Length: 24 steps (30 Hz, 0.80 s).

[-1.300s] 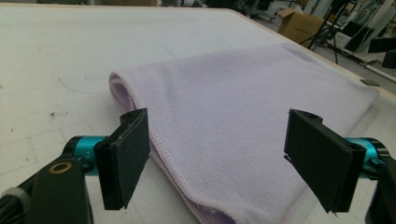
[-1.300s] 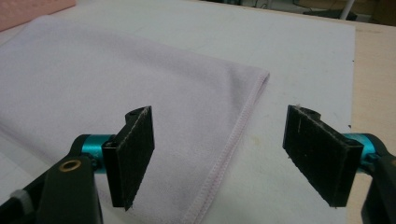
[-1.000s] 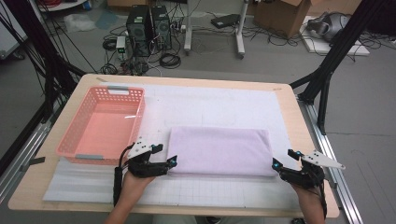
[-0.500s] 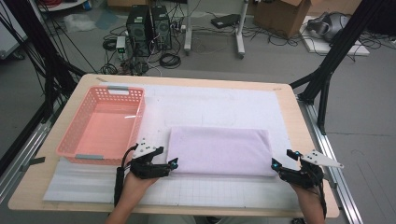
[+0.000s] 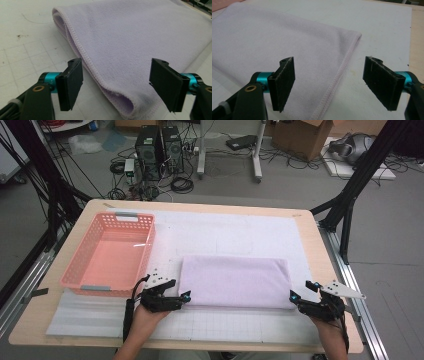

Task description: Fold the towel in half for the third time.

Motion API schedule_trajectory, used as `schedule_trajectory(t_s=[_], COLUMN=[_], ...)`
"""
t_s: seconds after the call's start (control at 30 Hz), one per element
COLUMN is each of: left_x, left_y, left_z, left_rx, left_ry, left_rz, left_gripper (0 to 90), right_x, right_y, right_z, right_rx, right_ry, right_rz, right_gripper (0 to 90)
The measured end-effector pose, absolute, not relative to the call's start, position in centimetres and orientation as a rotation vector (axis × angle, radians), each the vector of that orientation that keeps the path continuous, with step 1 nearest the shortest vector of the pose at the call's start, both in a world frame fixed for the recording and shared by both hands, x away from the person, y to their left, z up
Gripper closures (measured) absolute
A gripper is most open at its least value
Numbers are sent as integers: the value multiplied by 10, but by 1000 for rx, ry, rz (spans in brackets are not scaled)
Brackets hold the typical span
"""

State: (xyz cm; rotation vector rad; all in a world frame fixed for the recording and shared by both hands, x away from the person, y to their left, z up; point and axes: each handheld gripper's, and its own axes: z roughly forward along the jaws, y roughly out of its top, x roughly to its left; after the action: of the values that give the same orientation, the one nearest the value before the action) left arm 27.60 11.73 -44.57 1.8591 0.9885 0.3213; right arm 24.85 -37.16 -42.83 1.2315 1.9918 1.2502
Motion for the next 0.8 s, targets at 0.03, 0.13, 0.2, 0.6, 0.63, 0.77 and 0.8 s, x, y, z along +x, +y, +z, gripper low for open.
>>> schedule_trajectory(t_s=[0.03,0.13,0.2,0.6,0.63,0.77,0.8], left_x=[276,276,277,270,270,269,270], left_y=[117,117,116,104,103,102,102], left_z=[-446,-446,-447,-451,-451,-452,-452], left_rx=[1866,1883,1893,2008,2007,1996,1994], left_ry=[993,1006,1024,1005,1000,1003,1005], left_rz=[323,316,323,380,382,371,363], left_gripper=[292,295,298,454,488,535,546], right_x=[248,249,250,267,269,280,283], right_y=[-371,-369,-368,-333,-329,-315,-311], right_z=[-428,-428,-428,-417,-417,-414,-413], right_rx=[1233,1220,1225,1122,1114,1095,1086], right_ry=[1997,2005,2009,2080,2087,2117,2126], right_rz=[1249,1250,1255,1282,1280,1291,1287], right_gripper=[247,247,248,248,247,248,247])
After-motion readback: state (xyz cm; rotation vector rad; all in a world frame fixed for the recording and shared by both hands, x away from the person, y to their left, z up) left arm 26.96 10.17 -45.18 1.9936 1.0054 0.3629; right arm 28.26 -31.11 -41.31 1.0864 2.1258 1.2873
